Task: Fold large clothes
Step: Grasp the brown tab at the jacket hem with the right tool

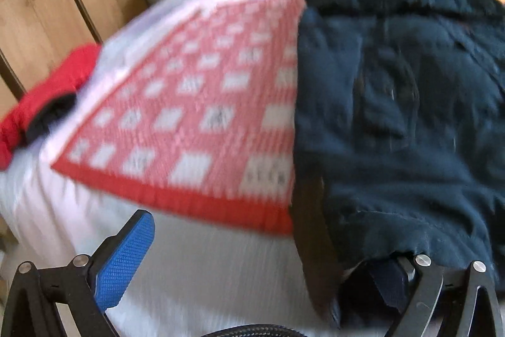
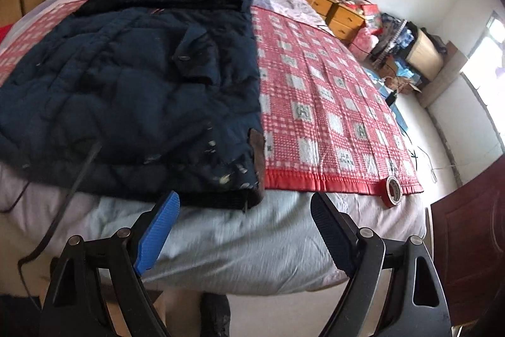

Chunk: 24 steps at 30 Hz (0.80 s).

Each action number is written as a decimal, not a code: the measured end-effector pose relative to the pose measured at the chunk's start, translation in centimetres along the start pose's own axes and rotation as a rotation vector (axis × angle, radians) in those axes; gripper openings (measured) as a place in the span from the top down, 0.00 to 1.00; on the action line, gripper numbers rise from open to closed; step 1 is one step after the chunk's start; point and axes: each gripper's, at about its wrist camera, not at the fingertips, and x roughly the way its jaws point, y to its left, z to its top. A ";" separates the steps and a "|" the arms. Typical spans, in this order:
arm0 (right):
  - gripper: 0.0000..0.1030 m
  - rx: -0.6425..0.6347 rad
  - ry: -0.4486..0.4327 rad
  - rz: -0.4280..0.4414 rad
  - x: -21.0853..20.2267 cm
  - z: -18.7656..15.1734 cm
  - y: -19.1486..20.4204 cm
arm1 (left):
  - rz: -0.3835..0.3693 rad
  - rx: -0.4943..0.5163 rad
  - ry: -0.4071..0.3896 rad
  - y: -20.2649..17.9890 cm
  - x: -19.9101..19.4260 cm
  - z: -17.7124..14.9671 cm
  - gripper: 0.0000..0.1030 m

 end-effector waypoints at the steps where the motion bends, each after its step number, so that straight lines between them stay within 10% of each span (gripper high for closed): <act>1: 0.15 0.011 -0.003 -0.007 0.5 0.0 -0.3 | 0.014 -0.010 0.006 0.1 0.4 0.1 0.01; 24: 0.15 0.097 -0.080 0.000 8.1 0.1 -2.8 | 0.042 -0.083 0.051 -1.1 2.0 -0.6 0.01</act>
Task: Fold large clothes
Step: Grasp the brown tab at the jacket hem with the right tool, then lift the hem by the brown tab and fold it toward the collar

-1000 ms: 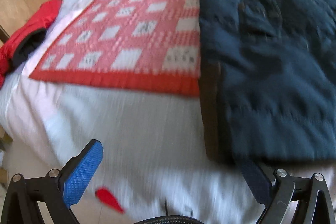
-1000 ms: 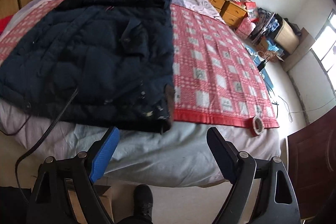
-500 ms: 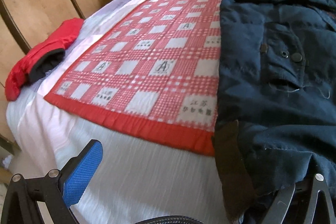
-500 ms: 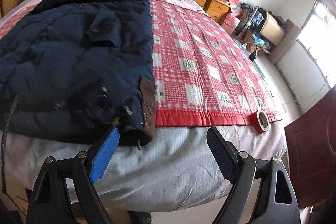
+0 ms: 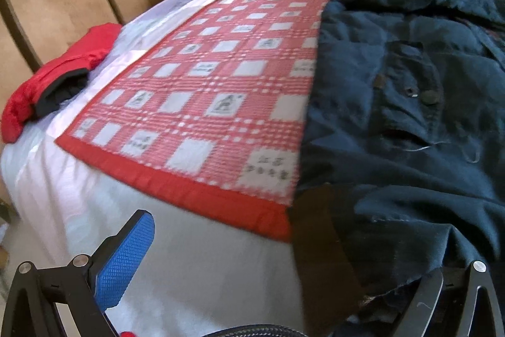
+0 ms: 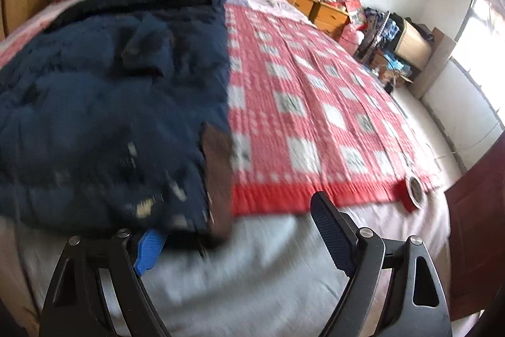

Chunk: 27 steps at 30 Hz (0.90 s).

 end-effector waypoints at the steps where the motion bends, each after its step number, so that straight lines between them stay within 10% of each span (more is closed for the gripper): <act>1: 0.15 0.009 -0.022 0.008 0.2 0.5 0.1 | -0.005 0.000 0.000 -0.2 0.1 0.0 0.01; 10: 0.43 0.222 0.048 0.082 3.9 0.8 -4.0 | -0.011 -0.056 0.038 2.1 2.0 -1.3 0.08; 13: 0.80 0.137 0.049 0.120 3.9 1.5 -1.7 | -0.102 -0.031 0.057 1.7 2.2 -1.7 0.37; 16: 0.81 0.149 0.052 0.138 4.5 2.3 -1.1 | -0.198 0.061 0.066 -0.6 2.6 -1.4 0.75; 27: 0.85 0.127 0.024 0.157 0.8 3.0 -2.9 | -0.247 0.097 0.012 1.5 -1.4 -0.1 0.84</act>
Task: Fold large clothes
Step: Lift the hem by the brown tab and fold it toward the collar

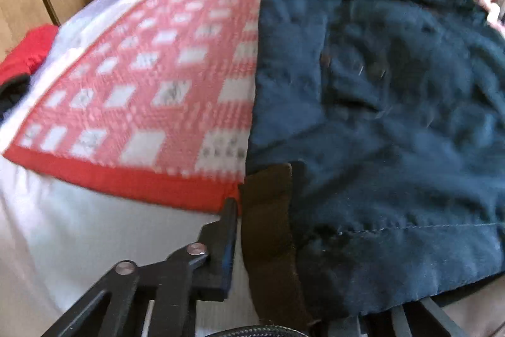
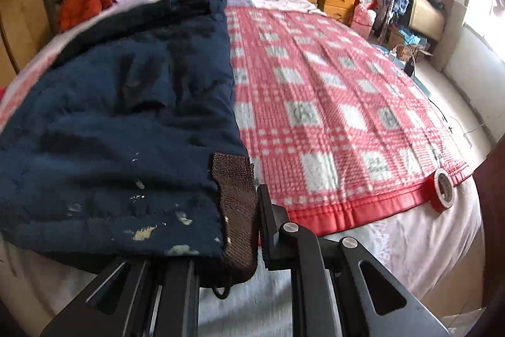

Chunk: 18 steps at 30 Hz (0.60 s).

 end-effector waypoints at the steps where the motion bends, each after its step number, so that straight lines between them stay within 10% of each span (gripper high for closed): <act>1: 0.85 0.002 -0.017 0.002 -0.9 0.4 0.1 | 0.004 0.004 -0.017 -0.3 -0.7 0.4 0.84; 18: 0.86 -0.041 0.038 0.039 -8.2 5.4 -0.8 | -0.026 0.061 0.059 1.2 -5.9 5.2 0.84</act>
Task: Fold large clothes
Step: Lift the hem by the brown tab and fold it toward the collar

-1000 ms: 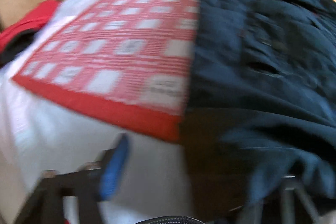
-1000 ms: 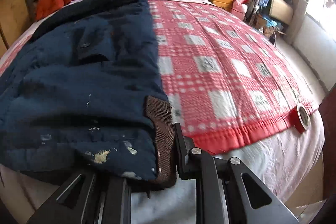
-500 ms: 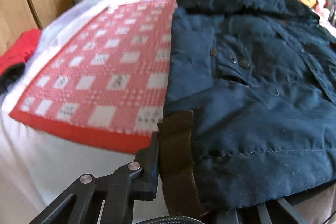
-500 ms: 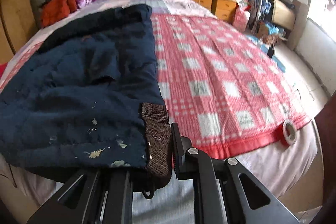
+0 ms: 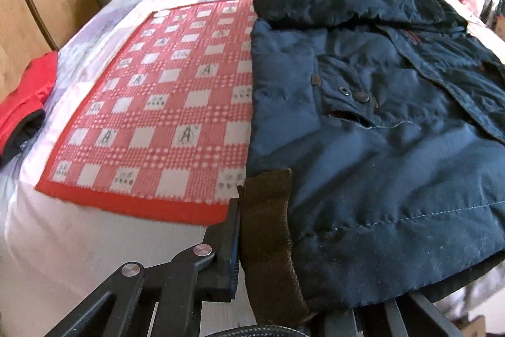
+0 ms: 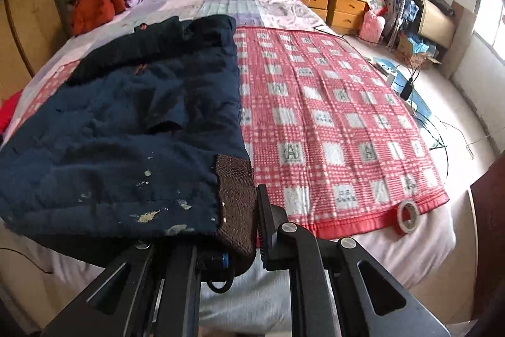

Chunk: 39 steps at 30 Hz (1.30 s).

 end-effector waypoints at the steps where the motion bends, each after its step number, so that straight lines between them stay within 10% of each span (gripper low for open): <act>1: 0.86 -0.006 0.009 -0.003 -0.9 0.3 0.1 | -0.005 -0.008 0.019 0.1 -0.4 0.1 0.84; 11: 0.87 -0.040 0.126 -0.065 -11.8 4.1 1.8 | -0.101 -0.050 0.150 3.4 -3.0 3.4 0.84; 18: 0.87 -0.091 0.044 0.024 -11.5 14.1 2.1 | -0.033 0.074 0.114 2.8 -2.4 16.0 0.84; 26: 0.86 -0.167 -0.050 0.178 -3.1 29.8 1.6 | 0.054 0.075 0.132 1.6 2.9 29.5 0.84; 34: 0.86 -0.106 0.028 0.081 12.5 40.4 3.8 | -0.011 0.142 0.202 1.5 20.4 41.6 0.84; 39: 0.86 -0.092 0.109 -0.006 23.2 43.0 5.1 | -0.004 0.235 0.292 -1.2 31.4 43.8 0.84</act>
